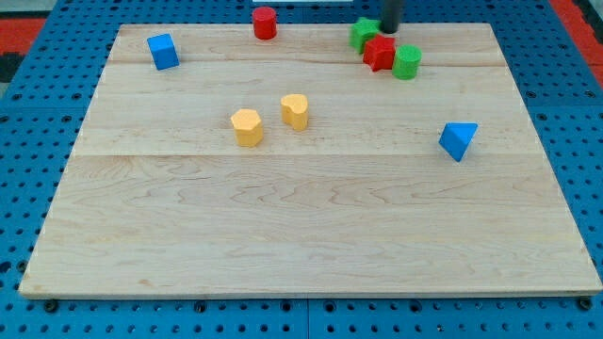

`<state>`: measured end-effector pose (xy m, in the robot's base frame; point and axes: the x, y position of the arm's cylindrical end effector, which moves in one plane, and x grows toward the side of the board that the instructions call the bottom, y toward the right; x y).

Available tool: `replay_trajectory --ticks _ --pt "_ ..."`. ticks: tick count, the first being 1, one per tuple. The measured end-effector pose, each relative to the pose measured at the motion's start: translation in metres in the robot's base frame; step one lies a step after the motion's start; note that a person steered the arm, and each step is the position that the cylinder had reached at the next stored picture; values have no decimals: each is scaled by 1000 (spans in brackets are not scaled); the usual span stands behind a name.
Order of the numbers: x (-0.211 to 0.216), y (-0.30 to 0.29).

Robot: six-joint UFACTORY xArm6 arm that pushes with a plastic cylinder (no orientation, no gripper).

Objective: Slide the red star to the green star

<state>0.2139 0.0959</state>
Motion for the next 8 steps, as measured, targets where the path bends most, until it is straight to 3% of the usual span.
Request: replay_trajectory --ticks 1,2,3,5,8 --pt "40 -79" --pt "93 -93" --pt "118 -51" --pt "59 41" --pt "17 76"
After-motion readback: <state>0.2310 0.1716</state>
